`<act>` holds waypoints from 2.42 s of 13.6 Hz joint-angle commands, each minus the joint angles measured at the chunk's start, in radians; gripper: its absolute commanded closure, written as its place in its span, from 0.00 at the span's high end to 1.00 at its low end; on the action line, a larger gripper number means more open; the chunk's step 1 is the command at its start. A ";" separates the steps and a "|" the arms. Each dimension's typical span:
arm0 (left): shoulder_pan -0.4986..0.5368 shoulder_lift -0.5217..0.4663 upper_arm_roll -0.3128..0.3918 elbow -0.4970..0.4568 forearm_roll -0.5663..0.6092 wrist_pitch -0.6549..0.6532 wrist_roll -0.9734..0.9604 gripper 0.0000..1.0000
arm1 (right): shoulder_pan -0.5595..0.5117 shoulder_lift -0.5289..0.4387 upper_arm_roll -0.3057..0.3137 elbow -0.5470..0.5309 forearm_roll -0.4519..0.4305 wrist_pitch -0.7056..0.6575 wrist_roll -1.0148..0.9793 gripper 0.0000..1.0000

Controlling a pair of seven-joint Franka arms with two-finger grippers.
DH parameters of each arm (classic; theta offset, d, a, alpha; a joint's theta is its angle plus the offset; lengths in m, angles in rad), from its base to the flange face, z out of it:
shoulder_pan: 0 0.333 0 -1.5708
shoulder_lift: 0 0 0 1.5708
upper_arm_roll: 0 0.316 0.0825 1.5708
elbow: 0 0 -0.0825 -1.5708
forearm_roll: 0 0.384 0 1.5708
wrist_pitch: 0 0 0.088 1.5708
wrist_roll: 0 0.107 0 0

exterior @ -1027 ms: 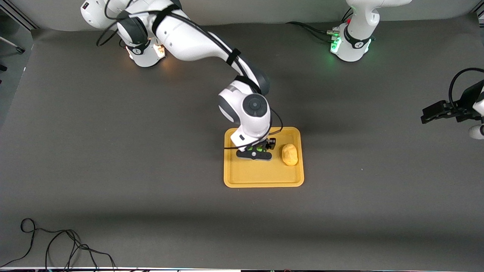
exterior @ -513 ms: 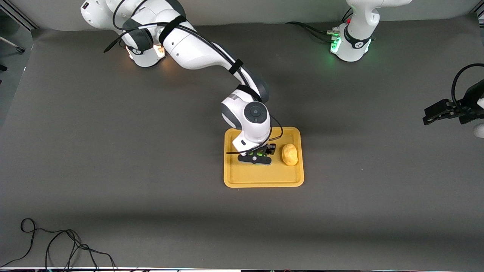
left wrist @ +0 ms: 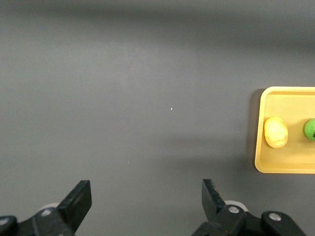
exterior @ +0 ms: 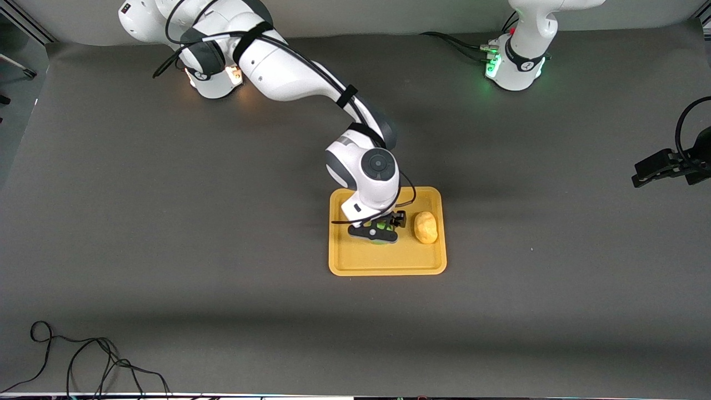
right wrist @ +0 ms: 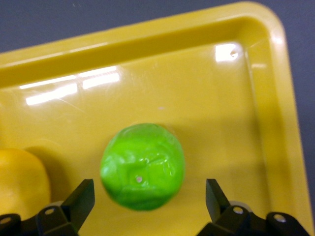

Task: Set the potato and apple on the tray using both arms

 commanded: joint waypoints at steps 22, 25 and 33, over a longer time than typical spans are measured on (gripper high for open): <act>-0.002 -0.006 -0.003 0.019 0.003 0.005 0.013 1.00 | -0.839 -1.029 0.066 -0.624 -0.045 -0.447 -1.042 1.00; -0.008 -0.009 -0.007 0.021 0.012 0.004 0.013 1.00 | -0.930 -1.026 0.146 -0.613 -0.089 -0.447 -1.044 1.00; -0.009 -0.005 -0.005 0.028 0.005 -0.004 0.013 1.00 | -0.933 -1.011 0.143 -0.601 -0.091 -0.458 -1.030 1.00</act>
